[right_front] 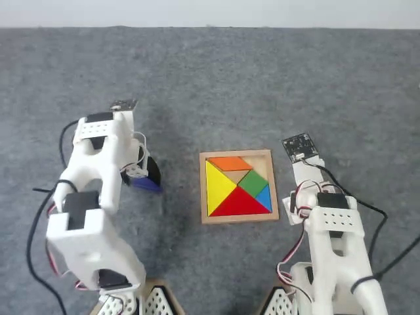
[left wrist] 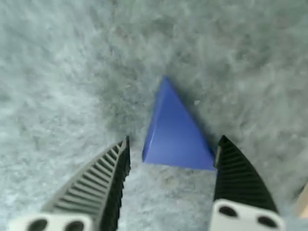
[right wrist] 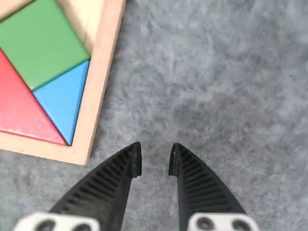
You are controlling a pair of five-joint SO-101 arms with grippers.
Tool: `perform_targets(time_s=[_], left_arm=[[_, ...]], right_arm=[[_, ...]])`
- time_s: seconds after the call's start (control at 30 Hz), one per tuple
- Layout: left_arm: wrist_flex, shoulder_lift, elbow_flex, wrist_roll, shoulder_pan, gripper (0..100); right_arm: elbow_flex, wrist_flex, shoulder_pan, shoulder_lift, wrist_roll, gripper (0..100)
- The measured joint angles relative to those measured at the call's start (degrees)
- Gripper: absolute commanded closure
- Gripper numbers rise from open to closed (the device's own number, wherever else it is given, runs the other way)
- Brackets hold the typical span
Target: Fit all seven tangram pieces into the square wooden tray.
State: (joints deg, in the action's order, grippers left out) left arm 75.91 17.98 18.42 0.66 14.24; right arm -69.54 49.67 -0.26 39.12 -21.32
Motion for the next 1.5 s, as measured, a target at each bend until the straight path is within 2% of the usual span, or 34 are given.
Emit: perform_targets(time_s=[0.17, 0.47, 0.67, 0.87, 1.23, 1.37, 1.5], left_arm=[[0.0, 1.85, -1.05, -2.9, 0.0, 73], [0.0, 2.46, -2.11, -3.43, 0.0, 73], [-0.26, 2.46, -2.2, -3.43, -2.73, 79], [-0.26, 2.46, -2.55, -3.43, -4.75, 79], [-0.09, 4.92, -3.87, -2.73, -5.19, 79], [0.79, 5.19, -4.57, -2.46, -5.19, 74], [1.05, 5.19, -4.57, -2.37, -5.1, 74]], right_arm=[[0.0, -0.79, 0.0, 0.0, 0.0, 89.3], [0.0, -0.79, 0.0, 0.0, 0.0, 89.3], [0.0, -0.79, 0.0, 0.0, 0.0, 89.3], [0.0, -0.79, 0.0, 0.0, 0.0, 89.3], [0.0, -0.79, 0.0, 0.0, 0.0, 89.3], [0.0, -0.79, 0.0, 0.0, 0.0, 89.3], [0.0, -0.79, 0.0, 0.0, 0.0, 89.3]])
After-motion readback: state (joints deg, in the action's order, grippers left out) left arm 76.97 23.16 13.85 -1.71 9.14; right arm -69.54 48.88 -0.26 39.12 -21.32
